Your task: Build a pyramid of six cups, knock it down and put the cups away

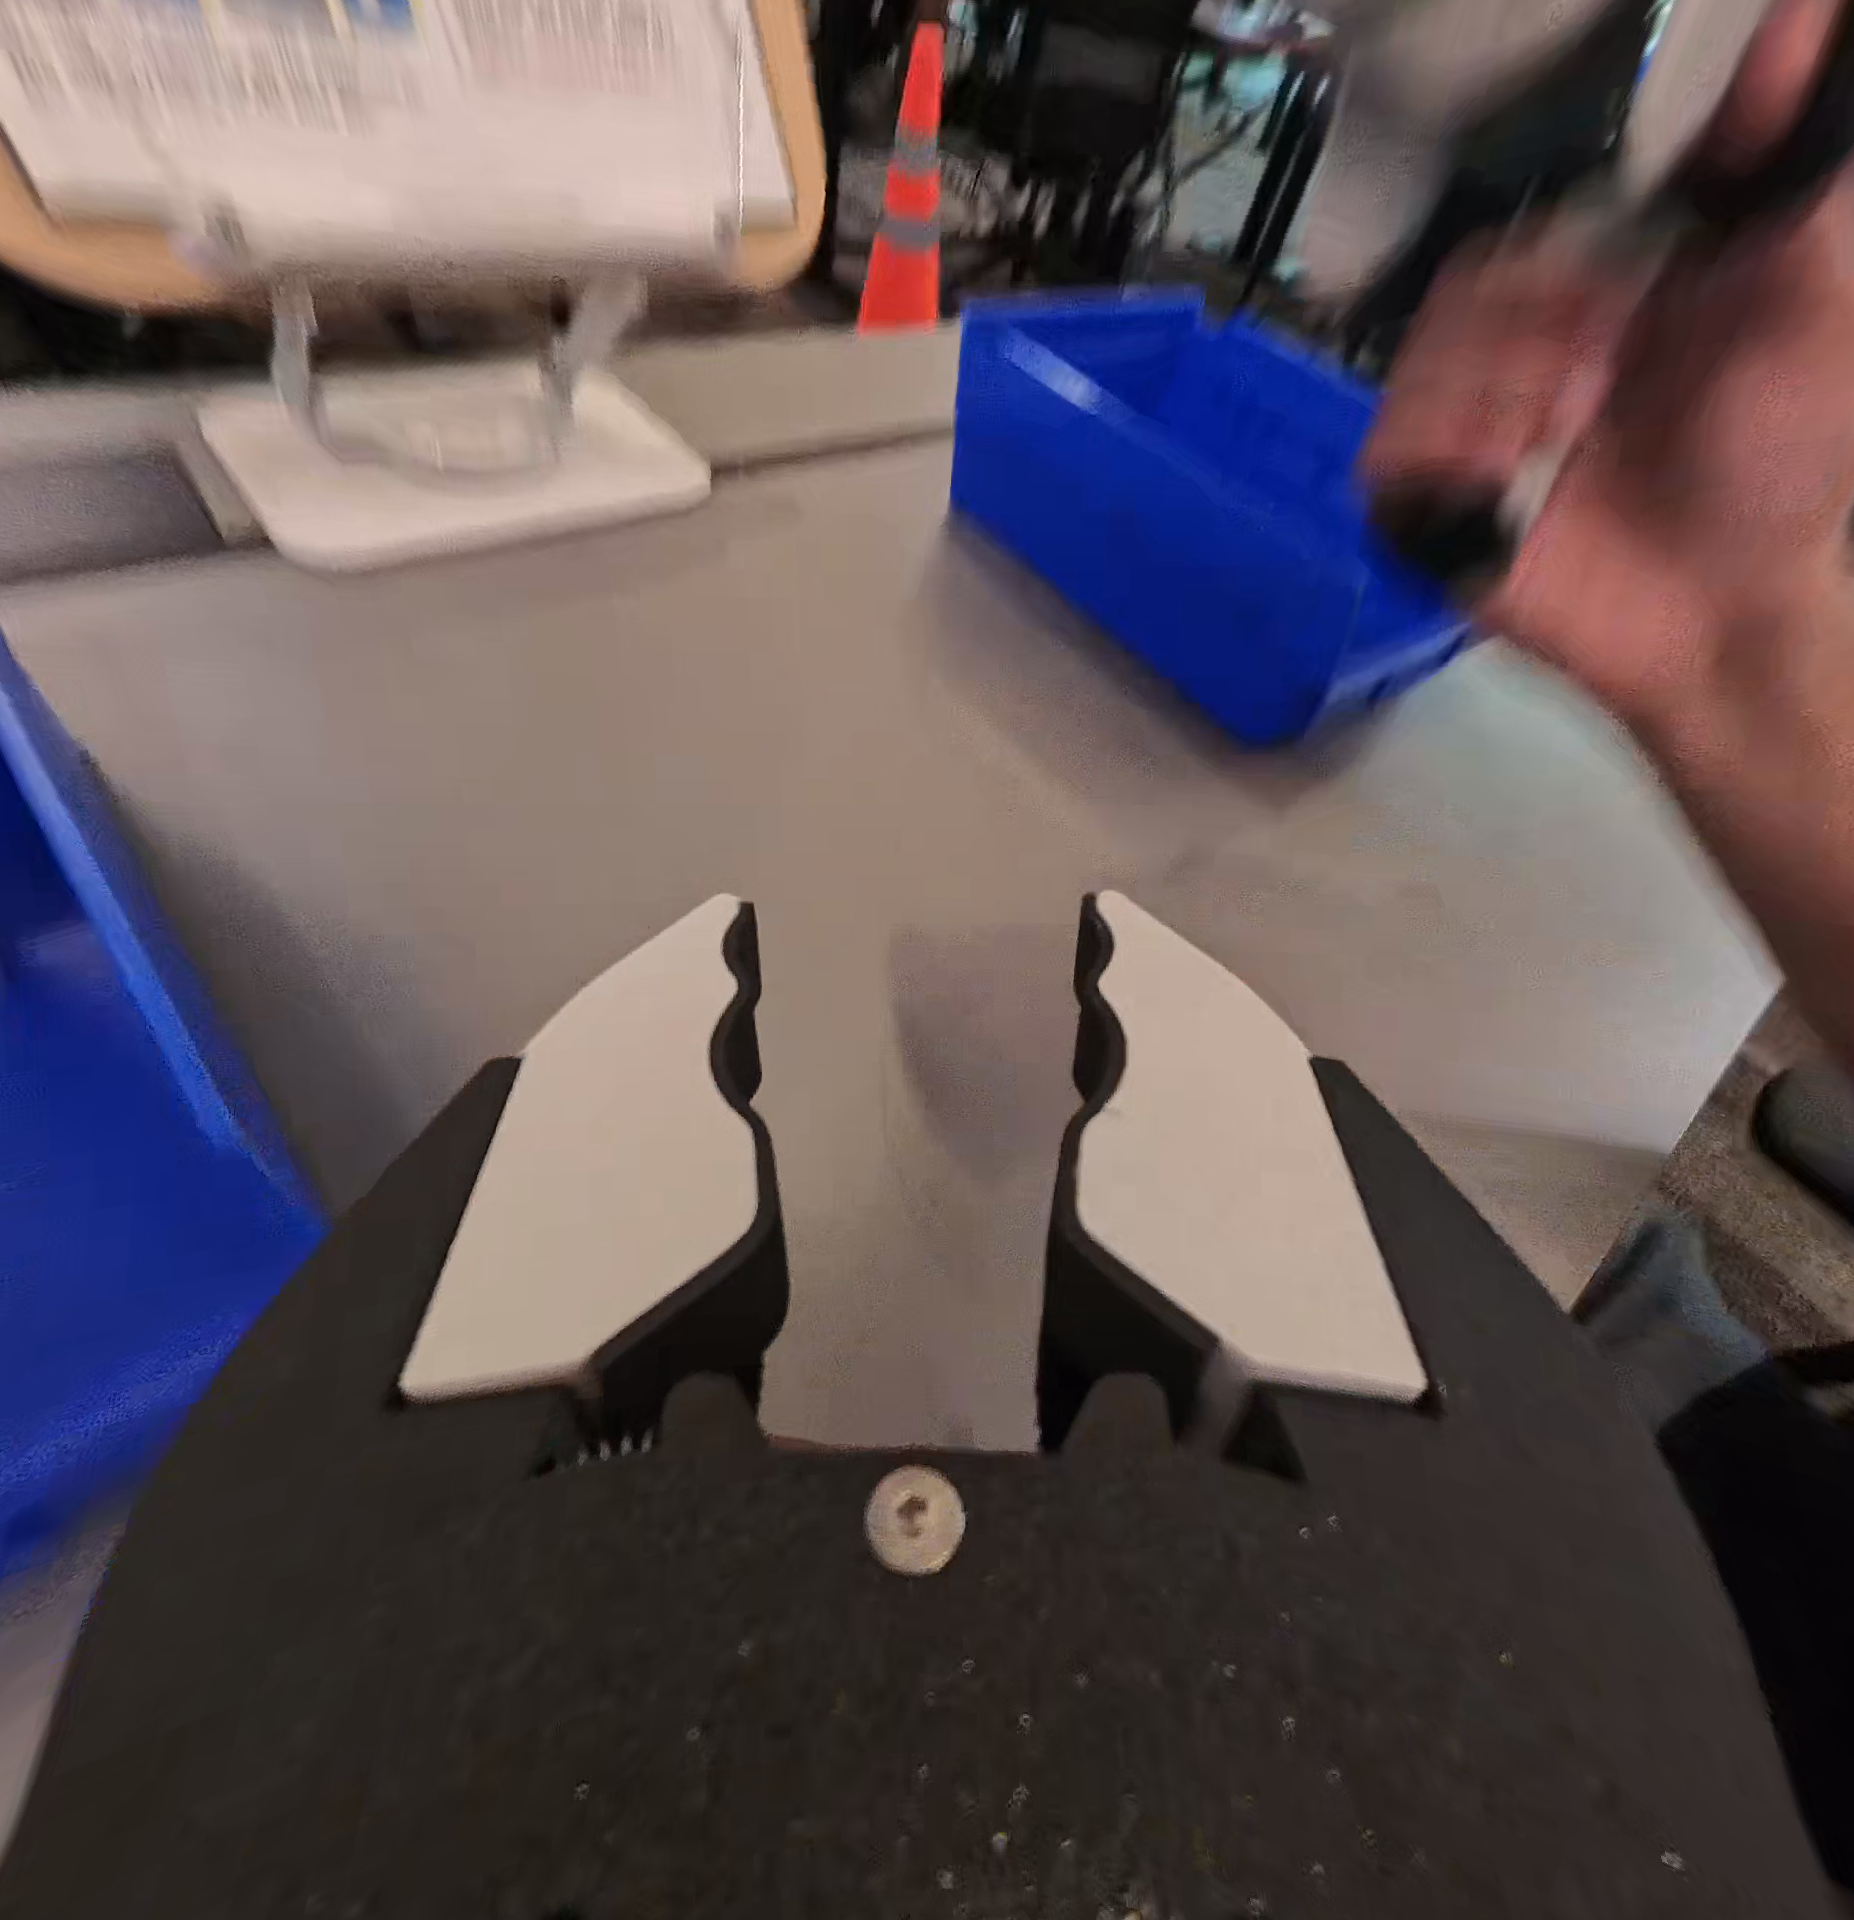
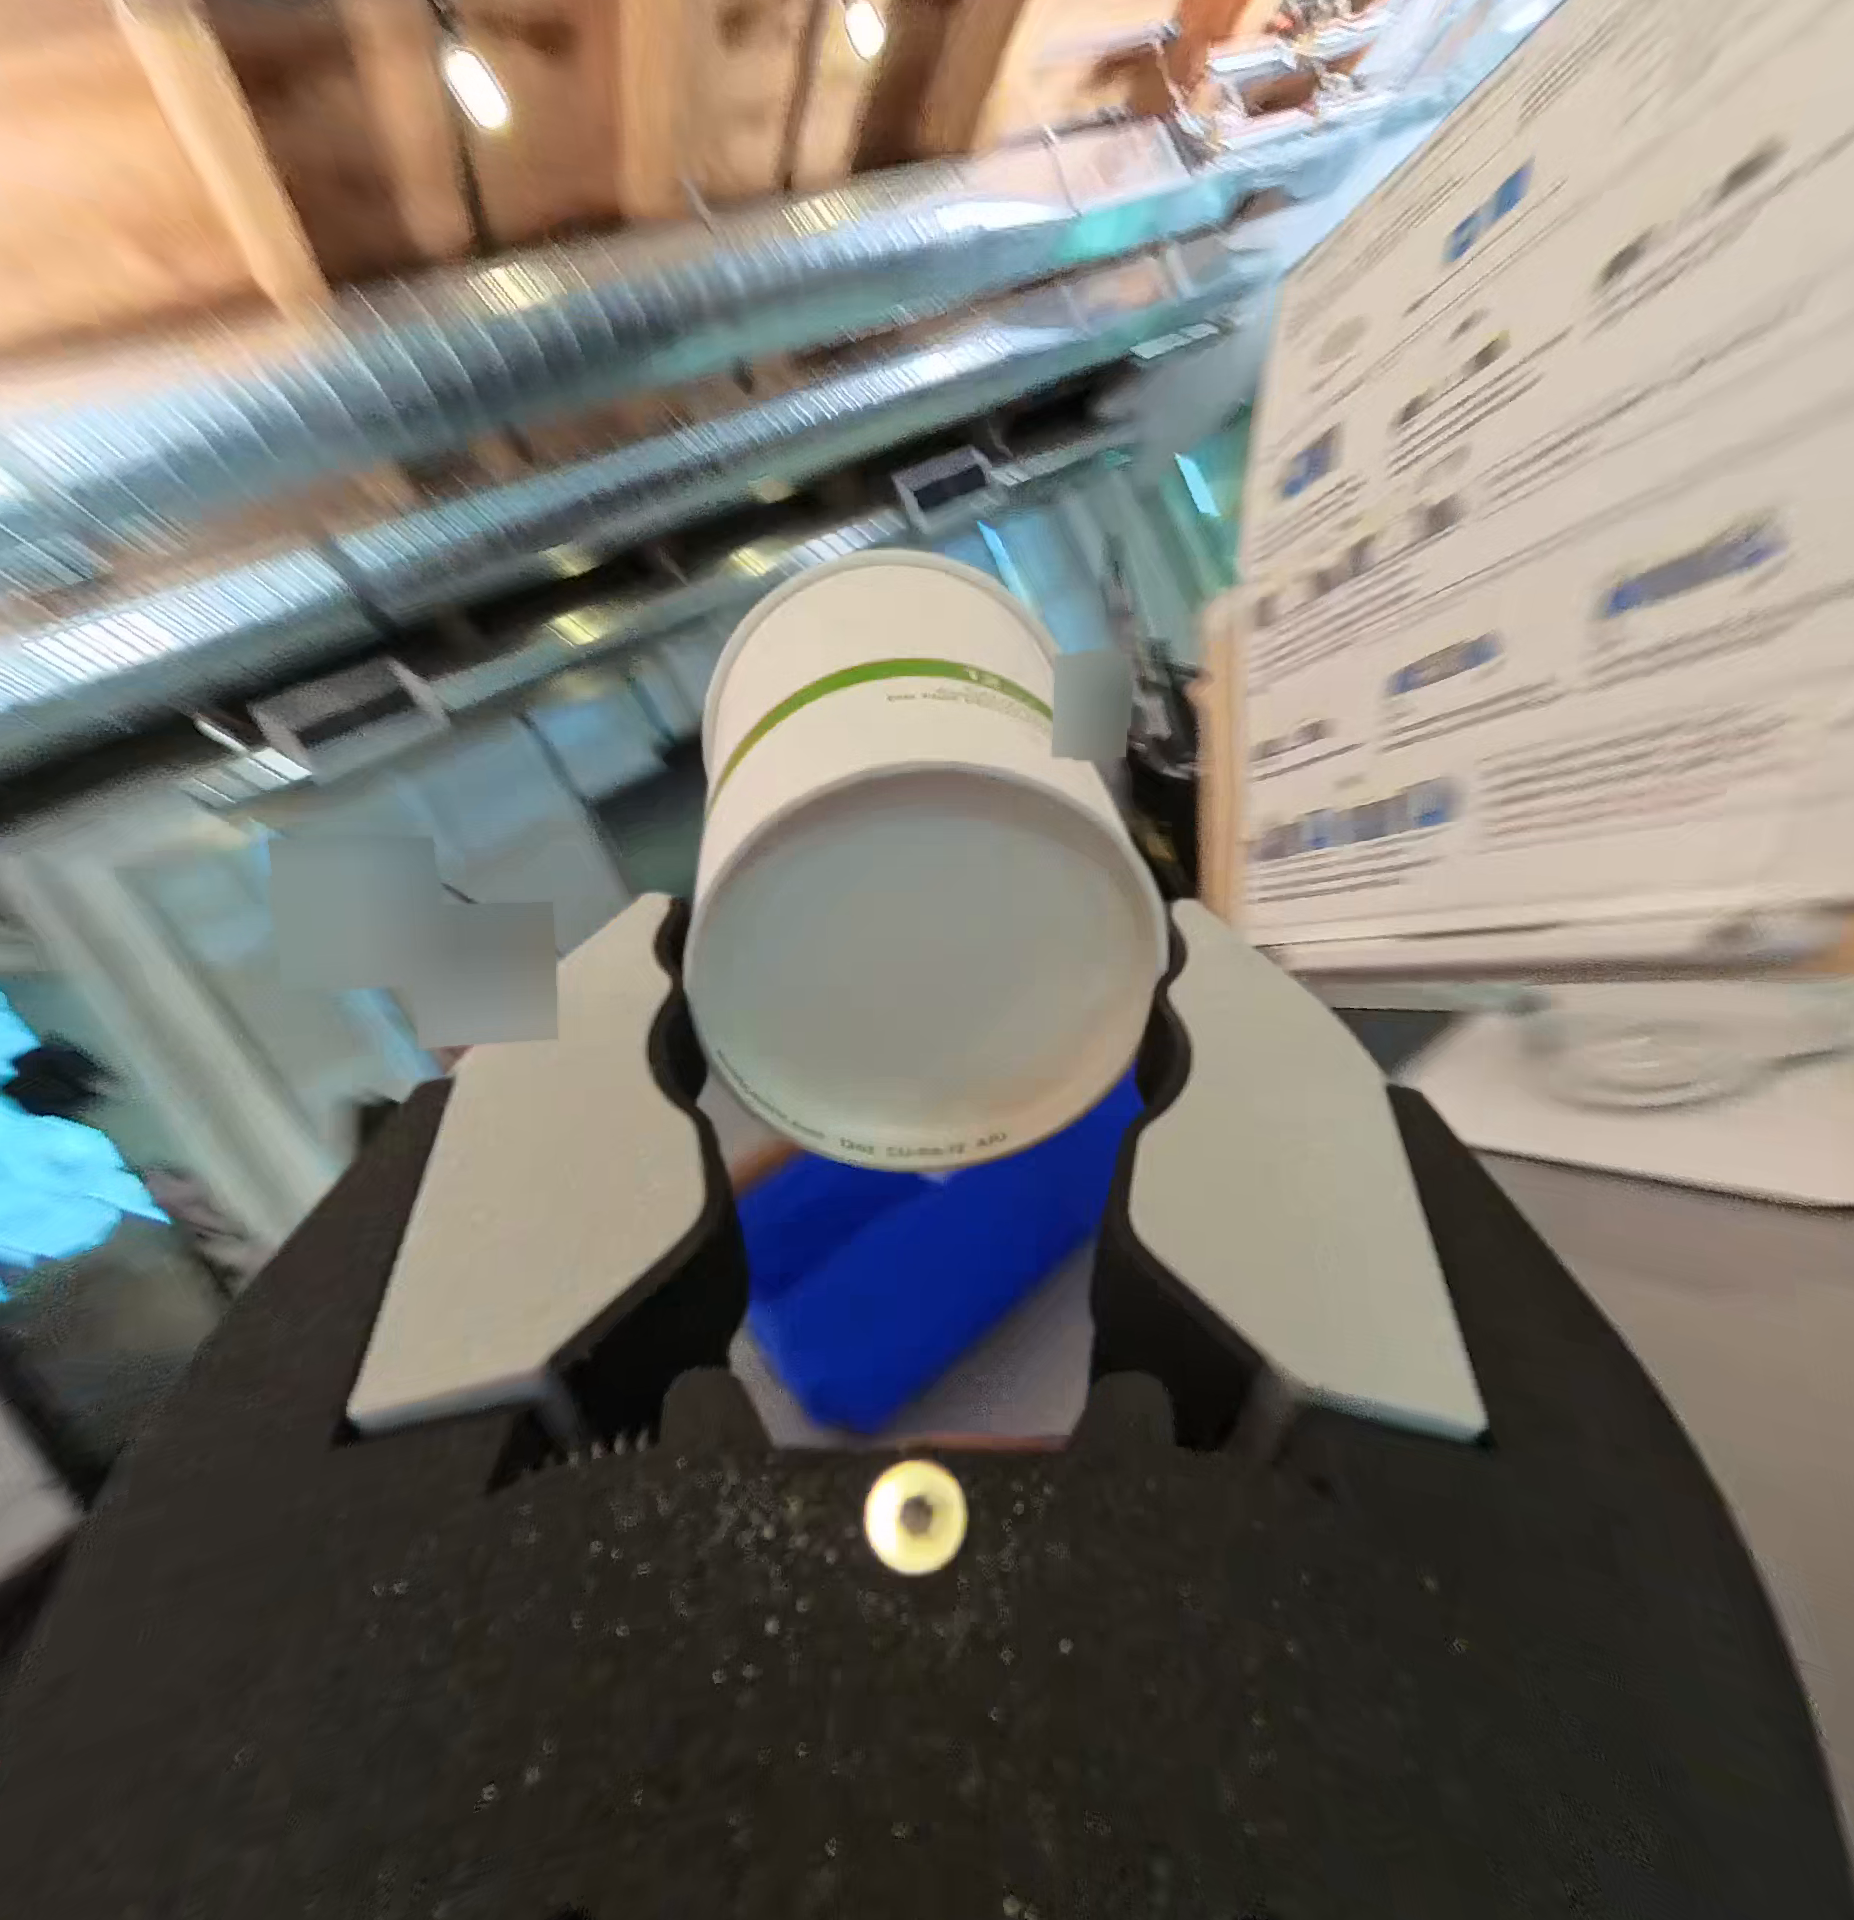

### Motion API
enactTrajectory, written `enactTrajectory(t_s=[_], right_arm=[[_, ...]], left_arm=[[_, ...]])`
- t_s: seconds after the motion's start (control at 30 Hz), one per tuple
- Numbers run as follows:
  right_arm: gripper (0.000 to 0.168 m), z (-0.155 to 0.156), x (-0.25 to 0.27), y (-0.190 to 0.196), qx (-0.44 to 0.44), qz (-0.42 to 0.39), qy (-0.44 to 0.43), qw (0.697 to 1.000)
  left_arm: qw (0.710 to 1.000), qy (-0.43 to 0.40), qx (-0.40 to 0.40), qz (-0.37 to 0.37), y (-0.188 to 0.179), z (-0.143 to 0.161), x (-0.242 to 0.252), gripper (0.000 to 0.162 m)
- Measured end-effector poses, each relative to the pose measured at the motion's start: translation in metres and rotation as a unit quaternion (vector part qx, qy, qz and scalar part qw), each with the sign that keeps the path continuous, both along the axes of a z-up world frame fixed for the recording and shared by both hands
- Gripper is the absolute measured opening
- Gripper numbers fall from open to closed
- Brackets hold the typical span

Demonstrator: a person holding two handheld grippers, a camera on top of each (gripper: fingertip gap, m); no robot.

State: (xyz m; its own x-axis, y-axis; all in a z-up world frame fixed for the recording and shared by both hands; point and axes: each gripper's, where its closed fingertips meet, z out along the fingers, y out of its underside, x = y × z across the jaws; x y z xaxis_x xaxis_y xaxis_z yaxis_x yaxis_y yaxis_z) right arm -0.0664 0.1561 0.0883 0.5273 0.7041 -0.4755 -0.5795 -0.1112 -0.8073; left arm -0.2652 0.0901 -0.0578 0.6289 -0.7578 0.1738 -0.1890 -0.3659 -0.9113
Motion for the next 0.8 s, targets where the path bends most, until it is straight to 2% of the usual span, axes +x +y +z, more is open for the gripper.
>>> enactTrajectory(t_s=[0.07, 0.17, 0.23, 0.3, 0.37, 0.47, 0.53, 0.67, 0.8], right_arm=[[0.083, 0.013, 0.026, 0.018, -0.025, -0.065, -0.117, 0.991], [0.083, 0.017, 0.046, 0.045, -0.070, -0.102, -0.294, 0.948], [0.083, -0.005, 0.048, 0.062, -0.135, -0.071, -0.414, 0.897], [0.083, -0.041, 0.048, 0.072, -0.205, -0.018, -0.528, 0.824], [0.083, -0.071, 0.048, 0.080, -0.232, 0.020, -0.612, 0.756], [0.083, -0.120, 0.043, 0.078, -0.271, 0.100, -0.697, 0.656], [0.083, -0.149, 0.039, 0.076, -0.288, 0.134, -0.729, 0.607], [0.083, -0.191, 0.030, 0.074, -0.302, 0.178, -0.753, 0.556], [0.083, -0.212, 0.025, 0.073, -0.313, 0.194, -0.763, 0.531]], left_arm=[[0.999, 0.024, -0.018, 0.016, -0.021, -0.044, -0.009, 0.058], [0.998, 0.052, -0.047, 0.002, -0.042, -0.076, -0.012, 0.056], [0.998, 0.045, -0.051, -0.007, -0.044, -0.078, -0.009, 0.056], [0.997, 0.052, -0.053, -0.020, -0.044, -0.079, -0.006, 0.056], [0.997, 0.060, -0.050, -0.022, -0.042, -0.082, -0.006, 0.056], [0.996, 0.050, -0.075, -0.027, -0.046, -0.085, -0.005, 0.056], [0.995, 0.036, -0.087, -0.038, -0.051, -0.082, -0.002, 0.056], [0.996, 0.052, -0.068, -0.032, -0.047, -0.081, -0.007, 0.056], [0.994, 0.044, -0.088, -0.041, -0.049, -0.084, -0.006, 0.056]])
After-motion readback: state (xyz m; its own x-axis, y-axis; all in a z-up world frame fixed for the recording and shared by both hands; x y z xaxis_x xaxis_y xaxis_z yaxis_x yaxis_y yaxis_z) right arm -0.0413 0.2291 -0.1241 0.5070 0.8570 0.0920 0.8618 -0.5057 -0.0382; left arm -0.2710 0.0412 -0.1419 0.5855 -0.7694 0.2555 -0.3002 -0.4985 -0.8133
